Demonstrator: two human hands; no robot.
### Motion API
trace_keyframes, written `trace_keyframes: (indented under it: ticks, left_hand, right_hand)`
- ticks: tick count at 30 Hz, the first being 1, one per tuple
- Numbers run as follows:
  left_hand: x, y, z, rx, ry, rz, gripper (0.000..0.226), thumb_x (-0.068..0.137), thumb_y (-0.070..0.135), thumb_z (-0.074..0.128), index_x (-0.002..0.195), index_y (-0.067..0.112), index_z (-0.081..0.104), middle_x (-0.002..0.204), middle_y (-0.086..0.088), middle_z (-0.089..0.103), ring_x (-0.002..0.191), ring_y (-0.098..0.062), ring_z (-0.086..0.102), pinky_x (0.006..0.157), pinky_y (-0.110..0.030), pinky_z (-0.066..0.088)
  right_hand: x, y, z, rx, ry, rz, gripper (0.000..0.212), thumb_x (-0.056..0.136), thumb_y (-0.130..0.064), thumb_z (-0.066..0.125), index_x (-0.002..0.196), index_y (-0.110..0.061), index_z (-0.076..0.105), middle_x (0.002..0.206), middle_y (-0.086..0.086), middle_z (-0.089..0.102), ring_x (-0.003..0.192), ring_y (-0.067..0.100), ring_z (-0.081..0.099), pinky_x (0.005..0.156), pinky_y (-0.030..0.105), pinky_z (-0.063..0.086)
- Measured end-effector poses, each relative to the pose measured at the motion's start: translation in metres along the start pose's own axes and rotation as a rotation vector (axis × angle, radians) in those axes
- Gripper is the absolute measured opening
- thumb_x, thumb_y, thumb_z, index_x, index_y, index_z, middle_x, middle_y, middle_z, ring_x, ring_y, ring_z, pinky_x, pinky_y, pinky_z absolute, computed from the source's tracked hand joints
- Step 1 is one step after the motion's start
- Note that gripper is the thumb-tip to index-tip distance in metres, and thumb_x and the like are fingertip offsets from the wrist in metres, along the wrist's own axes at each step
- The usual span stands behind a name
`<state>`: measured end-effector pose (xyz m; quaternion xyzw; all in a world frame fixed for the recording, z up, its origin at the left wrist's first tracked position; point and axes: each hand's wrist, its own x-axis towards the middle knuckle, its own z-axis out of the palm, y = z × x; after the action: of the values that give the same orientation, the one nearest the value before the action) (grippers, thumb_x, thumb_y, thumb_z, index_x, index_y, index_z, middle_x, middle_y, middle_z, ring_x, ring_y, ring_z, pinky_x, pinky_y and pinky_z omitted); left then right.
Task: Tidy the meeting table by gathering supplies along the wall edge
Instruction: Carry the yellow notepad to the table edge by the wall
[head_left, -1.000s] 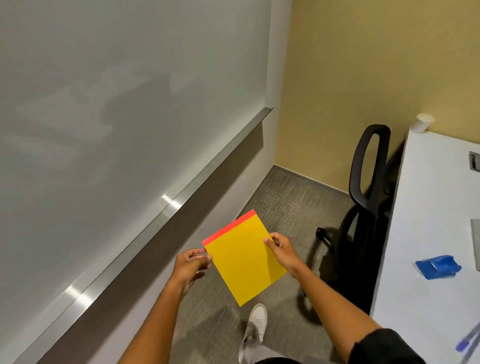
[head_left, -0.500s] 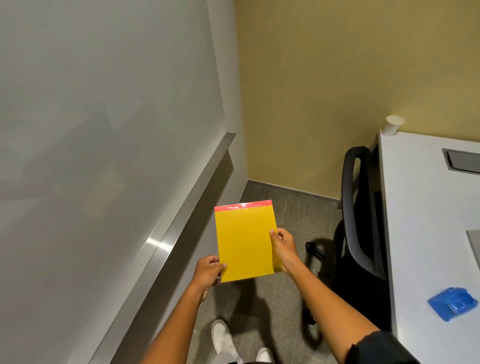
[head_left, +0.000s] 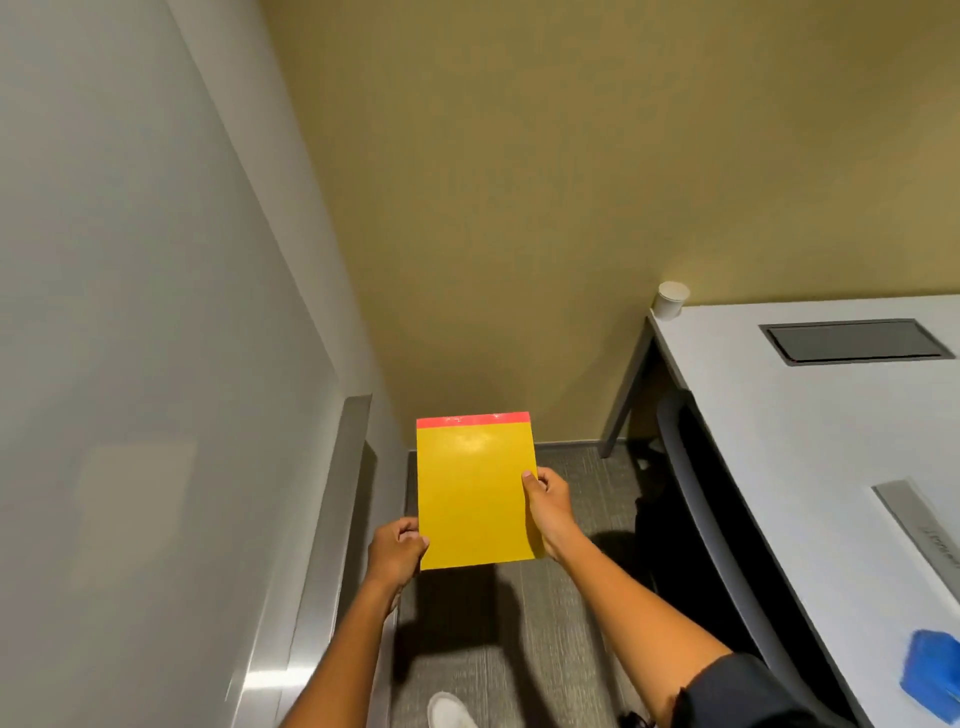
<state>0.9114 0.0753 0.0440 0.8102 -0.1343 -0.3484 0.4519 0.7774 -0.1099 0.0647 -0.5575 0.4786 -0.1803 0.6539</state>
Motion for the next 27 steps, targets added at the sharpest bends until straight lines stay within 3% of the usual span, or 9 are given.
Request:
trace_keyframes:
  ticks: [5,10,13,17,19,22,27]
  left_hand:
    - [0.088,0.046,-0.008,0.065,-0.067,0.069,0.006,0.069,0.014,0.055,0.068,0.019,0.058,0.064,-0.005,0.044,0.067,-0.019,0.041,0.065,-0.033,0.036]
    - [0.156,0.106,0.007,0.105,-0.172,0.134,0.011,0.072,0.009,0.055,0.074,0.016,0.062,0.061,-0.003,0.044,0.064,-0.017,0.039,0.064,-0.031,0.033]
    - [0.202,0.137,0.024,0.154,-0.211,0.188,0.011,0.071,0.011,0.055,0.076,0.019,0.060,0.065,-0.007,0.045,0.066,-0.017,0.040,0.064,-0.031,0.034]
    - [0.261,0.184,0.055,0.197,-0.266,0.223,0.022,0.080,-0.005,0.055,0.081,0.010,0.071,0.062,-0.004,0.052,0.060,-0.016,0.044,0.061,-0.027,0.037]
    - [0.281,0.205,0.070,0.216,-0.295,0.231,0.021,0.078,-0.006,0.053,0.080,0.004,0.071,0.058,-0.001,0.048,0.057,-0.015,0.041,0.059,-0.027,0.035]
    - [0.307,0.233,0.084,0.277,-0.325,0.258,0.017,0.079,-0.005,0.054,0.074,0.003,0.068,0.053,0.005,0.043,0.054,-0.015,0.040,0.057,-0.029,0.037]
    - [0.366,0.298,0.147,0.314,-0.431,0.346,0.016,0.073,0.011,0.054,0.075,0.004,0.068,0.057,0.003,0.048,0.056,-0.014,0.043,0.057,-0.030,0.036]
  right_hand:
    - [0.049,-0.042,0.013,0.077,0.120,0.017,0.020,0.101,-0.020,0.046,0.105,-0.007,0.060,0.089,0.001,0.064,0.079,0.010,0.058,0.066,0.022,0.044]
    - [0.106,-0.066,0.005,0.168,0.256,0.057,0.021,0.099,-0.018,0.049,0.112,-0.008,0.062,0.103,0.008,0.069,0.088,0.018,0.064,0.069,0.027,0.049]
    - [0.141,-0.077,-0.003,0.231,0.321,0.082,0.019,0.099,-0.015,0.049,0.109,-0.007,0.063,0.100,0.008,0.069,0.083,0.016,0.064,0.065,0.027,0.048]
    - [0.208,-0.090,-0.019,0.364,0.397,0.171,0.015,0.098,-0.019,0.050,0.095,-0.012,0.062,0.095,0.011,0.068,0.088,0.027,0.064,0.082,0.040,0.051]
    - [0.235,-0.096,-0.026,0.402,0.437,0.214,0.019,0.098,-0.020,0.049,0.081,-0.013,0.056,0.082,0.012,0.062,0.077,0.026,0.059,0.073,0.038,0.047]
    - [0.263,-0.113,-0.033,0.425,0.534,0.236,0.029,0.095,-0.017,0.048,0.067,-0.018,0.037,0.068,0.008,0.037,0.066,0.020,0.037,0.062,0.032,0.029]
    - [0.323,-0.142,-0.073,0.535,0.713,0.286,0.020,0.093,-0.019,0.046,0.074,-0.014,0.040,0.077,0.011,0.044,0.071,0.022,0.043,0.064,0.034,0.032]
